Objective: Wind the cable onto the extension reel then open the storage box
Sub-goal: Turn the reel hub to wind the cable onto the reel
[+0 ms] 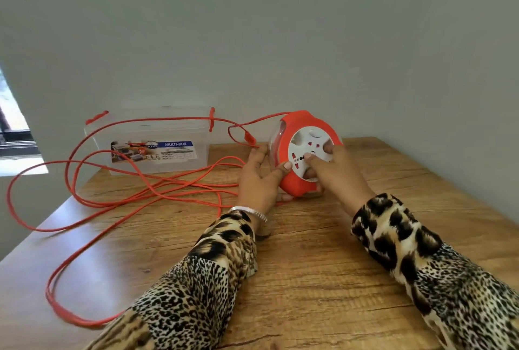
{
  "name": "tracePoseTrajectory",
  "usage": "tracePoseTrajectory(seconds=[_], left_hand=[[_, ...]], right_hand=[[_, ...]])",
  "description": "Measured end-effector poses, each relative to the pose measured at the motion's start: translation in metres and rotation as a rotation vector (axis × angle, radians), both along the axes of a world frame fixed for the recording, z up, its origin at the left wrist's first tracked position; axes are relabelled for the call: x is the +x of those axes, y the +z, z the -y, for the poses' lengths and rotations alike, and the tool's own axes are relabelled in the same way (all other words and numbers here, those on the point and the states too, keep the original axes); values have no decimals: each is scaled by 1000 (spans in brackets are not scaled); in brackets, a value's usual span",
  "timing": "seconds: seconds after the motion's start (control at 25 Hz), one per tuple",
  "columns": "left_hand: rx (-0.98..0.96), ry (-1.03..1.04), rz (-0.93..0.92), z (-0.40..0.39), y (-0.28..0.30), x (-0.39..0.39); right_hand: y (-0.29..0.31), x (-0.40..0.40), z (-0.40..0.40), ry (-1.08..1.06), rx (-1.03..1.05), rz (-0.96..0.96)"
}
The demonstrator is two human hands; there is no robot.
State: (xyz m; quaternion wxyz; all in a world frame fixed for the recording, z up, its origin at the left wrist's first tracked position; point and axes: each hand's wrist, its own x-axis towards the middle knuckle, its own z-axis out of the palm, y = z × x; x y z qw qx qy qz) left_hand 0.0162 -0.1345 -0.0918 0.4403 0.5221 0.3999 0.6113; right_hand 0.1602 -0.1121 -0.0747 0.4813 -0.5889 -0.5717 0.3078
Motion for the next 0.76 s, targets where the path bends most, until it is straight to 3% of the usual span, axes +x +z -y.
tracePoseTrajectory(seconds=[0.16,0.32,0.44,0.56,0.76], left_hand=[[0,-61,1,3,8,-4],[-33,-98,5,-1,10,-10],[-67,-137,-17,-5,10,-16],[-64,-147,-25,-5,9,-19],[-66,-147,-21,-10,6,-19]], right_hand=[[8,18,11,-81,310,507],[18,34,17,104,672,913],[20,34,14,213,812,1126],[15,26,13,170,859,1258],[11,25,17,-97,702,1197]])
